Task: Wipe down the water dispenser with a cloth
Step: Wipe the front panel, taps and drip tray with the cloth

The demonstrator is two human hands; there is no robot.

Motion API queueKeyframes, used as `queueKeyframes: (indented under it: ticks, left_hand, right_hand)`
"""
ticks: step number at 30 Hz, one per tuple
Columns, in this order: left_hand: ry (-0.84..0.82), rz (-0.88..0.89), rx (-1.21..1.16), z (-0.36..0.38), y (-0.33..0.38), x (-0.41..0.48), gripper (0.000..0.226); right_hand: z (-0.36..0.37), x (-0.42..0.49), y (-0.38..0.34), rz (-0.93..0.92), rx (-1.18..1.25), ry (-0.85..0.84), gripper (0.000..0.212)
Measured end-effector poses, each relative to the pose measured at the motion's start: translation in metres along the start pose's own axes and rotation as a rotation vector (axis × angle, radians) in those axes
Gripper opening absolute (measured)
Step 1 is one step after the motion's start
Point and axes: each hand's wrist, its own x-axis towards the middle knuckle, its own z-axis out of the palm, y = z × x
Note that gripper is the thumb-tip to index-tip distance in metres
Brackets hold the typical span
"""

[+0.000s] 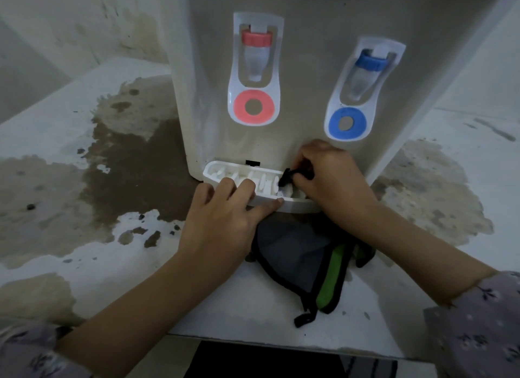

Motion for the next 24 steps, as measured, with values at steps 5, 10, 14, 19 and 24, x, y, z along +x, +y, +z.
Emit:
queueKeyframes:
  ticks: [5, 10, 14, 19, 24]
  left_hand:
    - [0.007, -0.005, -0.022, 0.003, -0.001, -0.001, 0.041]
    - [0.023, -0.010, -0.024, 0.003, 0.000, -0.001, 0.039]
    - [0.039, 0.001, -0.013, 0.003, 0.000, -0.001, 0.039]
    - [0.024, -0.009, -0.005, 0.002, 0.000, -0.001, 0.039]
    - [0.020, -0.003, 0.011, 0.002, 0.002, -0.002, 0.045]
  right_hand:
    - [0.015, -0.002, -0.005, -0.081, -0.104, 0.141, 0.019]
    - [0.011, -0.010, -0.004, -0.186, -0.129, -0.008, 0.016]
    - [-0.001, -0.010, 0.001, -0.151, -0.105, -0.180, 0.016]
    - [0.005, -0.014, -0.002, -0.220, -0.313, -0.096, 0.031]
    - [0.004, -0.018, -0.005, -0.222, -0.539, -0.103, 0.041]
